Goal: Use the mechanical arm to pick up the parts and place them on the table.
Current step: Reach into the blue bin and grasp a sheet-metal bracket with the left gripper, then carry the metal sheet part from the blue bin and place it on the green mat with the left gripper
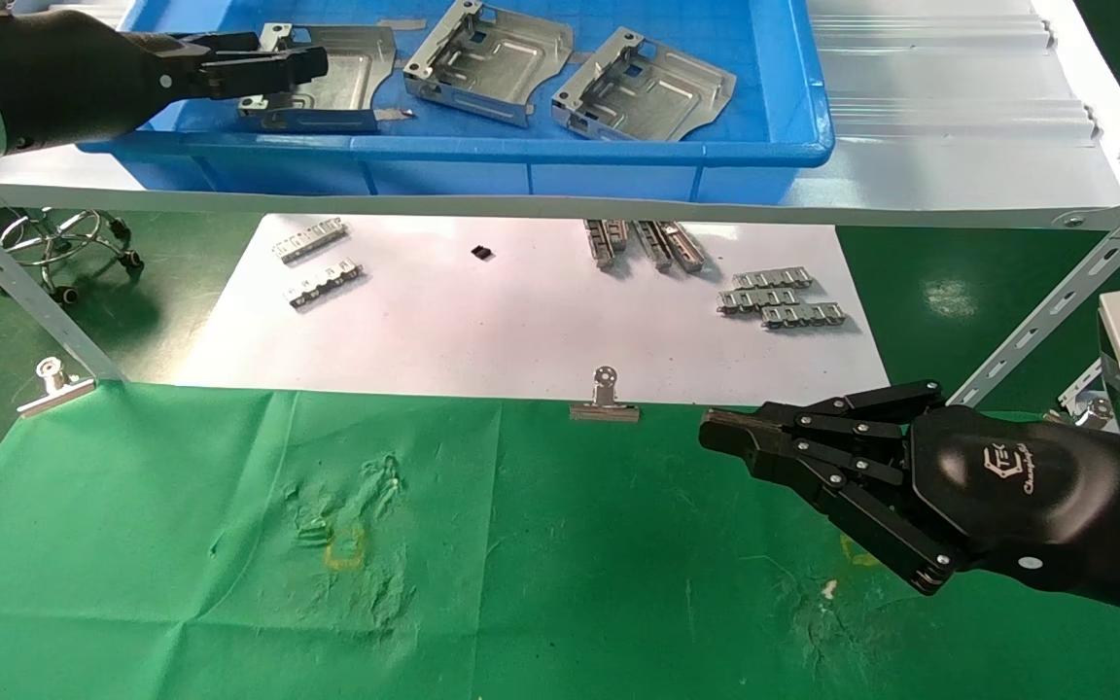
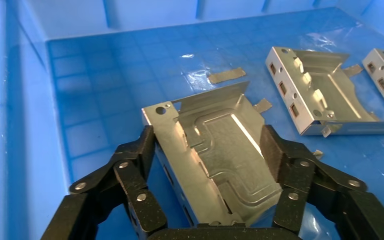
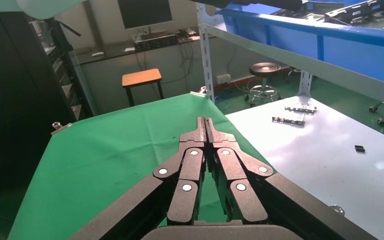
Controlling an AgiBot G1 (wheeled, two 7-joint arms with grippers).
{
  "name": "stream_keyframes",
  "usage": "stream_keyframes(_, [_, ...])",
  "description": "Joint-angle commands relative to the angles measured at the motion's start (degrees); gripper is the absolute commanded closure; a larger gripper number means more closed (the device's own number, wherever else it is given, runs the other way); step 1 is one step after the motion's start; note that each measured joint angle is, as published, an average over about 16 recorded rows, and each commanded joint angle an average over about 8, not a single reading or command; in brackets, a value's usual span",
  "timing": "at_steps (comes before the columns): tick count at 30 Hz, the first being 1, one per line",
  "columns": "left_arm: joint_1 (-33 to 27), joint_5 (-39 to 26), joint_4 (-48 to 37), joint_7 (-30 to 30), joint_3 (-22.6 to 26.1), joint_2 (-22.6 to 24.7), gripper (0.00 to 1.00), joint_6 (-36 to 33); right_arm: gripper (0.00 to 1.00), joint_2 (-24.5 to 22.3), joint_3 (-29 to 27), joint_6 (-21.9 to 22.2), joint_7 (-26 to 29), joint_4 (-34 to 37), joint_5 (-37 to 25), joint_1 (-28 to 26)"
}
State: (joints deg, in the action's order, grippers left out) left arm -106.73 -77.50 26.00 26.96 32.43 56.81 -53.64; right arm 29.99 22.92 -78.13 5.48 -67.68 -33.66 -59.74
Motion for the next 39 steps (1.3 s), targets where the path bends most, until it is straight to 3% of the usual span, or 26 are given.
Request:
stream_keyframes(1, [-0.04, -0.34, -0.03, 0.21, 0.2, 0.15, 1.0, 0.3, 1.0, 0.0, 0.0, 0.0, 0.0, 0.0, 0.0, 0.0])
stream_keyframes(22, [0.3, -1.96, 1.09, -0.11, 0.69, 0.14, 1.0, 3.65, 1.0, 0.0, 0.0, 0.0, 0.0, 0.0, 0.0, 0.0])
stream_keyframes(32, [1.38, 0.62, 3.36, -2.15, -1.5, -0.18, 1.0, 5.81, 1.0, 0.0, 0.0, 0.0, 0.0, 0.0, 0.0, 0.0])
stream_keyframes(39, [2.26, 4.52, 7.05, -4.15, -3.69, -2.35, 1.0, 1.69, 1.0, 0.0, 0.0, 0.0, 0.0, 0.0, 0.0, 0.0])
